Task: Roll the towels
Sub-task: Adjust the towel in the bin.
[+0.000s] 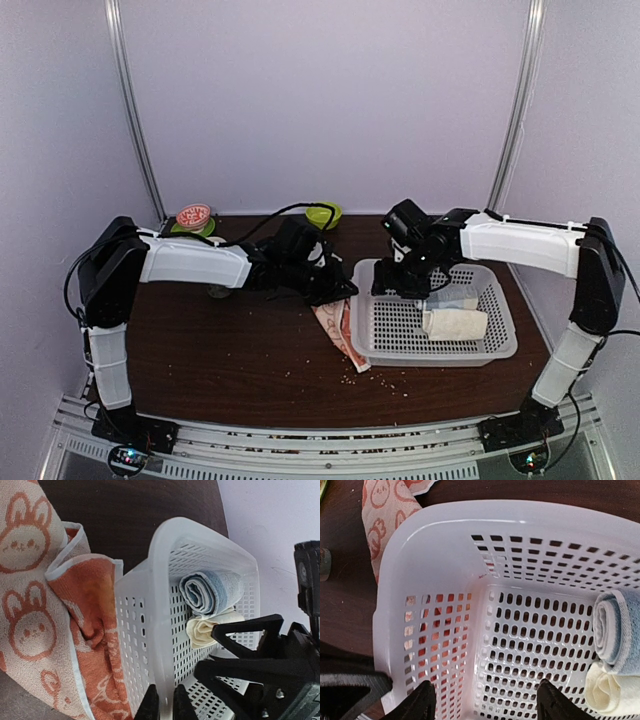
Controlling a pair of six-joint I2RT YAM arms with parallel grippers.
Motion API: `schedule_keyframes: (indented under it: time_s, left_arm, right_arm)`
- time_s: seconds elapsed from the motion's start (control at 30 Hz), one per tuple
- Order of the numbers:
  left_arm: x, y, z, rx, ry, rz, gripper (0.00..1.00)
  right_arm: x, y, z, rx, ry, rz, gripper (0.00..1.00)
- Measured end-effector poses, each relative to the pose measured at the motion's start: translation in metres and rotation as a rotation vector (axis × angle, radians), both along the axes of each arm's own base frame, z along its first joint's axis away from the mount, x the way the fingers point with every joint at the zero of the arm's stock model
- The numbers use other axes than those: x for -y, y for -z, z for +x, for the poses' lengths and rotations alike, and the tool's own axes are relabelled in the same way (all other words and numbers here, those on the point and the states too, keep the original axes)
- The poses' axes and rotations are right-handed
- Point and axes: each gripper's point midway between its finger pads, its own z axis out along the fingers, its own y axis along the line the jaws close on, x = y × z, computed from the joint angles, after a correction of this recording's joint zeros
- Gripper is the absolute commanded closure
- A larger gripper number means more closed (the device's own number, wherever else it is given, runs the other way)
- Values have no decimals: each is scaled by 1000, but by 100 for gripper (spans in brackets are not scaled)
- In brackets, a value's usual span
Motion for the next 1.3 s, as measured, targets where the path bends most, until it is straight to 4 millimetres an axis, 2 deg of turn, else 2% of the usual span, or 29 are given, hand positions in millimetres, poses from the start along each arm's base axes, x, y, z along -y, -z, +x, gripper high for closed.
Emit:
schedule_keyframes:
  time_s: [0.1, 0.33, 0.77, 0.97, 1.3]
  left_arm:
    - [0, 0, 0, 1, 1, 2, 100]
    - [0, 0, 0, 3, 3, 2, 100]
    - [-1, 0, 1, 0, 10, -2, 100]
    - [0, 0, 1, 1, 11, -7, 100]
    - [-1, 0, 1, 3, 12, -12, 100]
  right_arm:
    - [-8, 14, 13, 5, 16, -31, 33]
    - [-5, 38, 32, 13, 68, -110, 34]
    - [44, 54, 53, 30, 188, -236, 34]
    - [57, 69, 49, -3, 195, -277, 34]
    - [77, 76, 50, -4, 218, -326, 34]
